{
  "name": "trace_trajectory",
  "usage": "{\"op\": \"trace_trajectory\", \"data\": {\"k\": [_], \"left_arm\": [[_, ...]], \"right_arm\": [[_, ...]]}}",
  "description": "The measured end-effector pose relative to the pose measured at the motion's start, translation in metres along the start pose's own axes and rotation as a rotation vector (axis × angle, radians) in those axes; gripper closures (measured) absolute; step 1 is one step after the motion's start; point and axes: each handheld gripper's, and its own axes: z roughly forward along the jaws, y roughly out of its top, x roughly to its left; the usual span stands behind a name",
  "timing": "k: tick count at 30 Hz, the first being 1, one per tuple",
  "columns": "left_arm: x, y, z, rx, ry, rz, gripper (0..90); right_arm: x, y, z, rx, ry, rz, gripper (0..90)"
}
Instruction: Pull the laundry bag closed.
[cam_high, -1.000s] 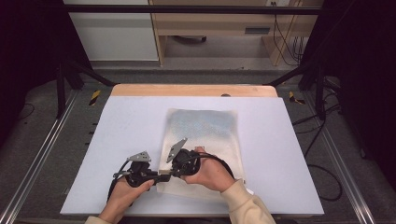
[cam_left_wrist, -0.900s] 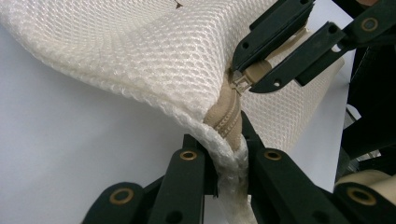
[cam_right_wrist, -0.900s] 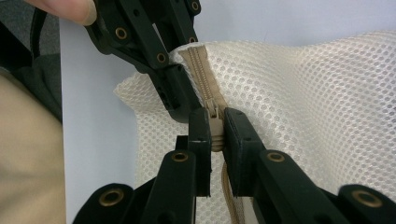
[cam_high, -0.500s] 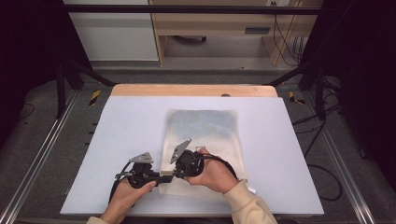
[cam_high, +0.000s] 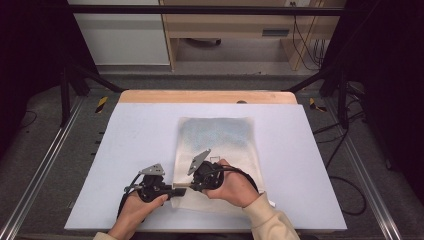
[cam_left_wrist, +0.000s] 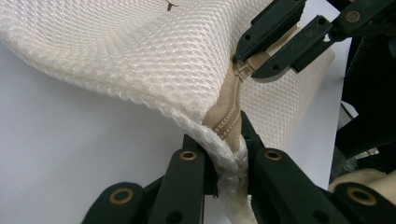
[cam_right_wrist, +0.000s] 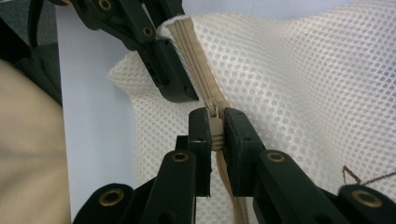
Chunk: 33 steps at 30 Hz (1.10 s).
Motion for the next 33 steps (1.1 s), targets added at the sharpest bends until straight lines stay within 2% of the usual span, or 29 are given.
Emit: {"op": "trace_trajectory", "data": {"k": [28, 33], "left_arm": [[0.0, -0.001, 0.001, 0.006, -0.006, 0.003, 84.2], [-0.001, -0.001, 0.002, 0.007, -0.008, 0.005, 84.2]], "right_arm": [[-0.007, -0.023, -0.02, -0.003, -0.041, 0.055, 81.9], [-0.007, -0.025, -0.021, -0.005, -0.044, 0.051, 81.9]]}}
